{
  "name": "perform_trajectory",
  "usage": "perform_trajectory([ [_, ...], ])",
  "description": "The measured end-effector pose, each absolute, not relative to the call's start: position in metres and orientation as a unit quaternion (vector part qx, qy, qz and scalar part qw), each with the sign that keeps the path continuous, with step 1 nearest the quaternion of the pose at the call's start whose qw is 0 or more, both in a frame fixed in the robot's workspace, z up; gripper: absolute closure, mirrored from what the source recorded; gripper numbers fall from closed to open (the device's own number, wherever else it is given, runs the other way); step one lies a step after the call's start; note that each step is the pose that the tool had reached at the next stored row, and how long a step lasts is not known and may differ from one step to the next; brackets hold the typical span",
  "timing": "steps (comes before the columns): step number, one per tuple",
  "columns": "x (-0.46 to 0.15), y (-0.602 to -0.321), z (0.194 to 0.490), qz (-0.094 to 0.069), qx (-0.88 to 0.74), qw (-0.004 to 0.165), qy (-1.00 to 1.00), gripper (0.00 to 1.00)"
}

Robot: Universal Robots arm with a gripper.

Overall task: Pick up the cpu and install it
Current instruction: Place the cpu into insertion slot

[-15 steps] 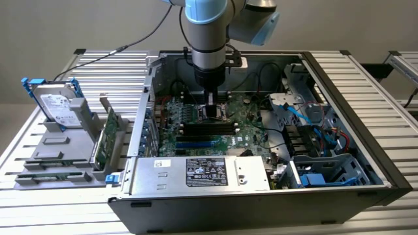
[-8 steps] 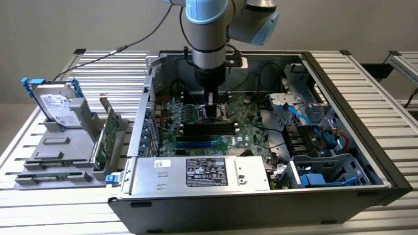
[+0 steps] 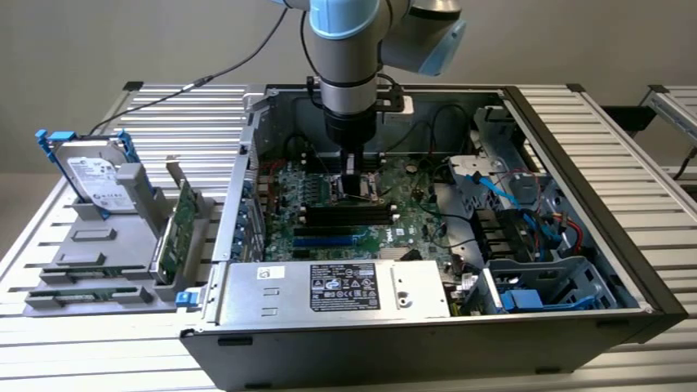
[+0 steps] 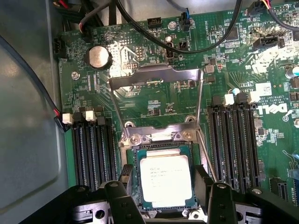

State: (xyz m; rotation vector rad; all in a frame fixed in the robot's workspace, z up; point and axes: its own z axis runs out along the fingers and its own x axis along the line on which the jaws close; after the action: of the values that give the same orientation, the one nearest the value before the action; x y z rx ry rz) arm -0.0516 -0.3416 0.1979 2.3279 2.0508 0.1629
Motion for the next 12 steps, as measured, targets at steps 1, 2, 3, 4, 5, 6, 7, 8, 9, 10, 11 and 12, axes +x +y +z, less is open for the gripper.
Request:
perform_trajectory([
  [1,-0.0516,-0.3414,0.1979,0.052,0.751,0.018,0.658,0.37],
  [2,-0.0515,-0.3414,0.1979,0.052,0.753,0.018,0.656,0.37],
  [3,-0.0515,-0.3415,0.1979,0.052,0.754,0.018,0.655,0.37],
  [4,-0.0515,-0.3414,0.1979,0.052,0.754,0.018,0.655,0.37],
  [5,-0.0516,-0.3414,0.1979,0.052,0.754,0.018,0.655,0.37],
  [6,-0.0515,-0.3414,0.1979,0.052,0.754,0.018,0.655,0.37],
  [7,-0.0515,-0.3414,0.1979,0.052,0.754,0.018,0.655,0.37],
  [8,-0.0515,-0.3413,0.1981,0.052,0.754,0.018,0.655,0.37],
  [9,-0.0516,-0.3413,0.1984,0.052,0.754,0.018,0.655,0.37],
  [10,-0.0516,-0.3414,0.1989,0.052,0.754,0.018,0.654,0.37],
  [11,-0.0516,-0.3414,0.1994,0.052,0.754,0.017,0.654,0.37],
  [12,-0.0516,-0.3414,0.1999,0.053,0.754,0.017,0.654,0.37],
])
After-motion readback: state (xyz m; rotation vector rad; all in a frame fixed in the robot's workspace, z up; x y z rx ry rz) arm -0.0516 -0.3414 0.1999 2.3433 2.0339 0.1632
